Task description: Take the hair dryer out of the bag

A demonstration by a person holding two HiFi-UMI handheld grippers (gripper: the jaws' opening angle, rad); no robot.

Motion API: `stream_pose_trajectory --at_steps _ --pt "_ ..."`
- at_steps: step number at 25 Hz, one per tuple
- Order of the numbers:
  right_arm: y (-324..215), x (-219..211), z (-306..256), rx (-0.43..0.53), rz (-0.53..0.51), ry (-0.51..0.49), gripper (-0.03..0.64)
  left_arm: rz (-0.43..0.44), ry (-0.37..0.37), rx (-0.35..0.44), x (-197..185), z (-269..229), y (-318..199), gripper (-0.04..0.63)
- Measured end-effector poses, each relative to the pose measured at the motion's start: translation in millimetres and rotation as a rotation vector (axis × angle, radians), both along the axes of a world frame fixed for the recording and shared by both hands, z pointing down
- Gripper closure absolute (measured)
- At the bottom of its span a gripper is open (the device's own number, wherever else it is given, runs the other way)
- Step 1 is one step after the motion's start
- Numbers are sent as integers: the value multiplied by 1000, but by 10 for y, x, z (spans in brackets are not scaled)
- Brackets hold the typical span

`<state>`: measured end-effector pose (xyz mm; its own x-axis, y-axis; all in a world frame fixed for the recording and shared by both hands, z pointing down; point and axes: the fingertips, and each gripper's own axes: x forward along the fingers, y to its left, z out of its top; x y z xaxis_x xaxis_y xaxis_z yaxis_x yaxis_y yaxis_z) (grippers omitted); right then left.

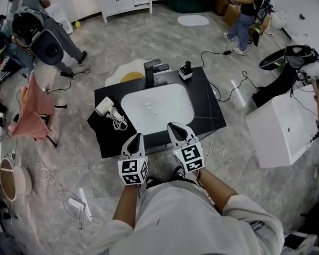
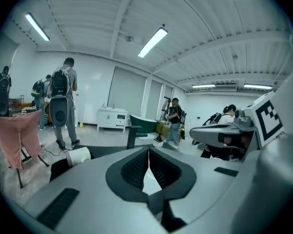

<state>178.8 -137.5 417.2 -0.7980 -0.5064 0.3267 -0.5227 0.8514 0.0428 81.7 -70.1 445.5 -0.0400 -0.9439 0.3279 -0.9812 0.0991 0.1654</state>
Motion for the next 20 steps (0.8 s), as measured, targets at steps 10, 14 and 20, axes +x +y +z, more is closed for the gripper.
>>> stream_pose_trajectory --at_steps 10,14,20 --pt "-245 256 -839 138 43 -132 620 -46 -77 188 88 -902 -92 574" --pt "-302 266 -823 134 49 -134 620 -52 -83 176 62 -873 -138 574" --pt "-345 283 -794 142 58 -123 620 -85 -100 189 -47 -903 -116 574"
